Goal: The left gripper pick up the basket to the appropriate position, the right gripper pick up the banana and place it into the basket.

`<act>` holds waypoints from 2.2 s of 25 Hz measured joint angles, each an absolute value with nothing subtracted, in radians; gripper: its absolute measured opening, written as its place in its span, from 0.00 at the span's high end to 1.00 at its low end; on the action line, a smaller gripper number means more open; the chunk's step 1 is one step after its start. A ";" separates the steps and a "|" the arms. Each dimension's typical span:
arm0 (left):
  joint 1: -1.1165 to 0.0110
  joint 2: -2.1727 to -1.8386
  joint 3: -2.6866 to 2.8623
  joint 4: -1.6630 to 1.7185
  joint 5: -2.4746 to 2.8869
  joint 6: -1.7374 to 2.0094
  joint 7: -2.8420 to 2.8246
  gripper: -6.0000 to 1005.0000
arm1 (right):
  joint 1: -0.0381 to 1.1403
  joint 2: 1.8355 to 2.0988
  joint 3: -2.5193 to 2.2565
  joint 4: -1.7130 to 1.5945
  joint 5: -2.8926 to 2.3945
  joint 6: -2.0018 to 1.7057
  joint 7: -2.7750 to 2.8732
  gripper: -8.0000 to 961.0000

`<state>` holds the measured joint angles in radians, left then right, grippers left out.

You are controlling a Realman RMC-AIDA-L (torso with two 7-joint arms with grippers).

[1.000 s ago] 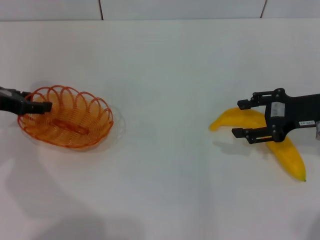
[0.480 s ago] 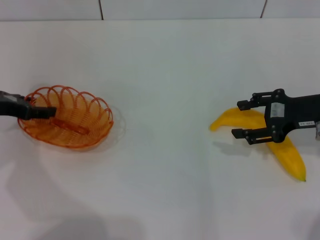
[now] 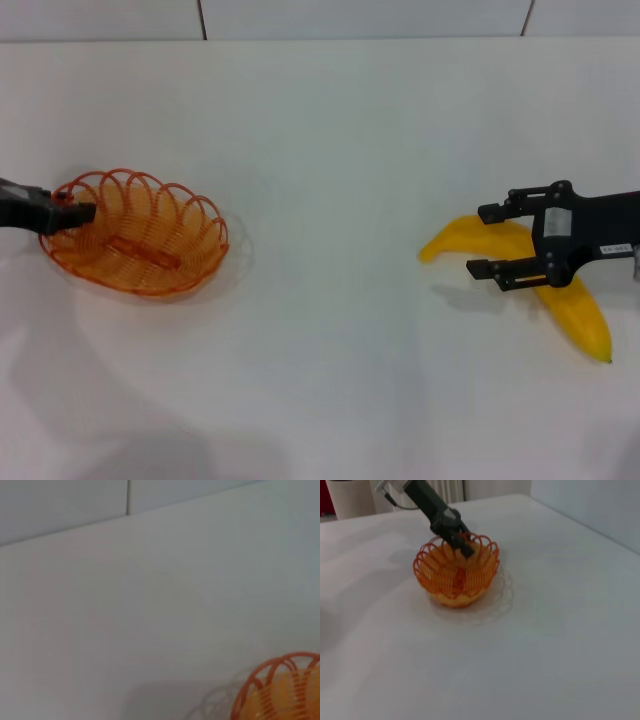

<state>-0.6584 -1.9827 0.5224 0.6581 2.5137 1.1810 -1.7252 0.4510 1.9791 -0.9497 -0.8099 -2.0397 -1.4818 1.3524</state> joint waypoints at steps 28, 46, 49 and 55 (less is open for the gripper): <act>-0.660 -1.982 0.520 0.540 2.189 1.128 -1.552 0.91 | 0.462 1.988 -0.948 -0.810 -2.060 -1.482 1.353 0.21; -0.692 -2.023 0.517 0.384 2.023 1.016 -1.434 0.91 | 0.475 1.993 -0.955 -0.807 -2.063 -1.482 1.353 0.21; -0.690 -2.028 0.516 0.362 2.014 1.015 -1.435 0.91 | 0.478 1.996 -0.953 -0.806 -2.078 -1.482 1.353 0.21; -0.674 -2.030 0.509 0.324 1.975 1.015 -1.429 0.91 | 0.483 2.002 -0.948 -0.804 -2.088 -1.481 1.354 0.21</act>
